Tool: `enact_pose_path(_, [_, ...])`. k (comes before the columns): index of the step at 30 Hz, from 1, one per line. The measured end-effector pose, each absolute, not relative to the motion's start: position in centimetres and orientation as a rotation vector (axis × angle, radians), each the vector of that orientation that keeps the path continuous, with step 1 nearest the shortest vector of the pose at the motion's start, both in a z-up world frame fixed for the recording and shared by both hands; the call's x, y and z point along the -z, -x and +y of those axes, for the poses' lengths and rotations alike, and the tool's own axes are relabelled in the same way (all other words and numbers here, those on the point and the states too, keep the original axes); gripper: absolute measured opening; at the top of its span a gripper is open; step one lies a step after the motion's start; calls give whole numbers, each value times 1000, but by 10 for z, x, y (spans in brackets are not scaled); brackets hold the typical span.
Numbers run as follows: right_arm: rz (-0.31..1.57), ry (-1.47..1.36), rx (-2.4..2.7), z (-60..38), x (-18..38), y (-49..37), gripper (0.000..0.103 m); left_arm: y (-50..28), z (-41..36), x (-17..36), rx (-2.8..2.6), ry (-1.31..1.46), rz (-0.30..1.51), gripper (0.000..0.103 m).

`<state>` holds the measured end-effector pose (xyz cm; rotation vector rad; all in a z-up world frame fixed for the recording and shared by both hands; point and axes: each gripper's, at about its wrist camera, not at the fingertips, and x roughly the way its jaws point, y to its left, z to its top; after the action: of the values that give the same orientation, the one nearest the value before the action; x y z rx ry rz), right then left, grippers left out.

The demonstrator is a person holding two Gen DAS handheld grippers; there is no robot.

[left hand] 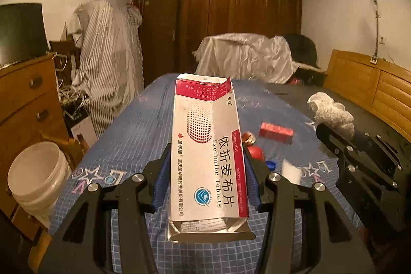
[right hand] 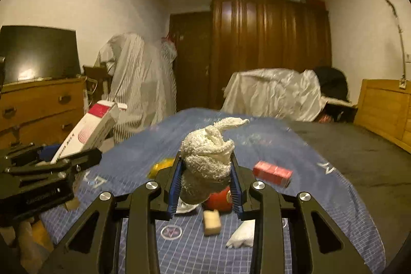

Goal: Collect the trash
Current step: 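Carry the medicine box and towel with both tools over the white bucket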

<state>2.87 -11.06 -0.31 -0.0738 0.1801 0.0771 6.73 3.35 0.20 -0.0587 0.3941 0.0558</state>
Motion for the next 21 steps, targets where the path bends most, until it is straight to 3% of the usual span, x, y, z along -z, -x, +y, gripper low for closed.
enact_pose_path(5, [94, 44, -42, -120, -6, -5, 34, -55, 17, -9, -41, 17, 312, 48])
enact_pose_path(21, [92, 31, -16, -130, -6, 9, 34, -48, 19, -9, -32, 28, 288, 48])
